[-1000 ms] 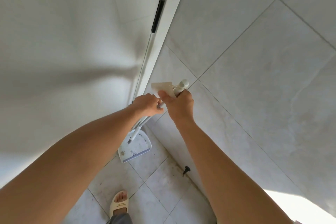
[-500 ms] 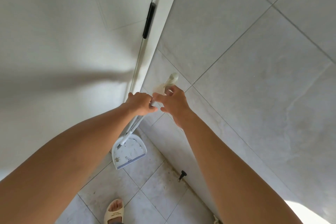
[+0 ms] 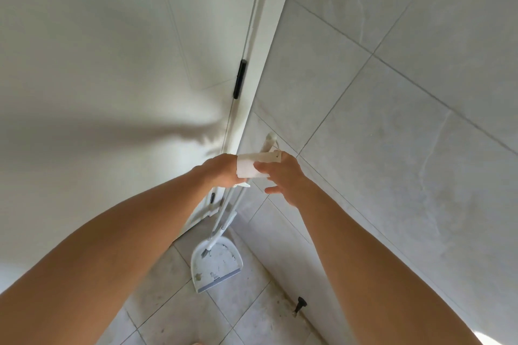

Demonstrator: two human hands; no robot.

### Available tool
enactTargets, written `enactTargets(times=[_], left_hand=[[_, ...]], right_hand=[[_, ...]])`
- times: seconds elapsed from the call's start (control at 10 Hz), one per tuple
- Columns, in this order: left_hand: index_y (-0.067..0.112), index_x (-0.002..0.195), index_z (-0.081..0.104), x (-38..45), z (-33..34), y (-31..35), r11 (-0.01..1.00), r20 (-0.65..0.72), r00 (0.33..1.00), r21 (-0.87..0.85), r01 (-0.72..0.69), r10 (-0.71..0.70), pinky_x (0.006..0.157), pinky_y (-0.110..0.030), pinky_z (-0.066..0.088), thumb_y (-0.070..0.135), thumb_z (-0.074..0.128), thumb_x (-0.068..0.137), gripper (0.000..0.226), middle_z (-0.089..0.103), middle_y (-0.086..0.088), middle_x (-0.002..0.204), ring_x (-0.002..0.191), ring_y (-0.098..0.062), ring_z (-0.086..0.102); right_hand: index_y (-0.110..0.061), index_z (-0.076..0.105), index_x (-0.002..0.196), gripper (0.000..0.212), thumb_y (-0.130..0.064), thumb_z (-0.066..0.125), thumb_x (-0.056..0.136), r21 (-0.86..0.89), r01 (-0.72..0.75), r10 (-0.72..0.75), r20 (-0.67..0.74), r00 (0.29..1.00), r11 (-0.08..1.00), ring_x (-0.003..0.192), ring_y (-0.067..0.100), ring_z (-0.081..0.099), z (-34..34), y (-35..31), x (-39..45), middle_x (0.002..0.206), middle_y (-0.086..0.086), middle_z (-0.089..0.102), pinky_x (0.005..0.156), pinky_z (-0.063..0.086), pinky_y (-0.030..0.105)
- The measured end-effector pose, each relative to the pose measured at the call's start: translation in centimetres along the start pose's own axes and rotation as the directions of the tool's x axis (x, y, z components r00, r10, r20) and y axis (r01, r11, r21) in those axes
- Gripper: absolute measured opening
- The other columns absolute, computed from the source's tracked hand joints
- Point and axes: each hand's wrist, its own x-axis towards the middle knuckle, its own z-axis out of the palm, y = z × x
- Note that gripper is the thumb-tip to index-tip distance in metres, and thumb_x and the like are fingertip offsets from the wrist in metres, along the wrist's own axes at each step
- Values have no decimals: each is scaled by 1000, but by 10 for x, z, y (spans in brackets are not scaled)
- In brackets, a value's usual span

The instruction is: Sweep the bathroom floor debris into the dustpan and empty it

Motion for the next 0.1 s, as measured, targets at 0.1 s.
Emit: enactTargets(times=[0.1], left_hand=[[27,116,60,-31,-24,6,989,18,999,148,24,-27,84,-37,54,54,65,78,47,64,6,103,92,-19,62]], right_hand=[[-18,34,150,84,-31,80,80,26,2,1,-130,992,1000,118,30,56,-18,2,-13,140,9,50,70,61,37]])
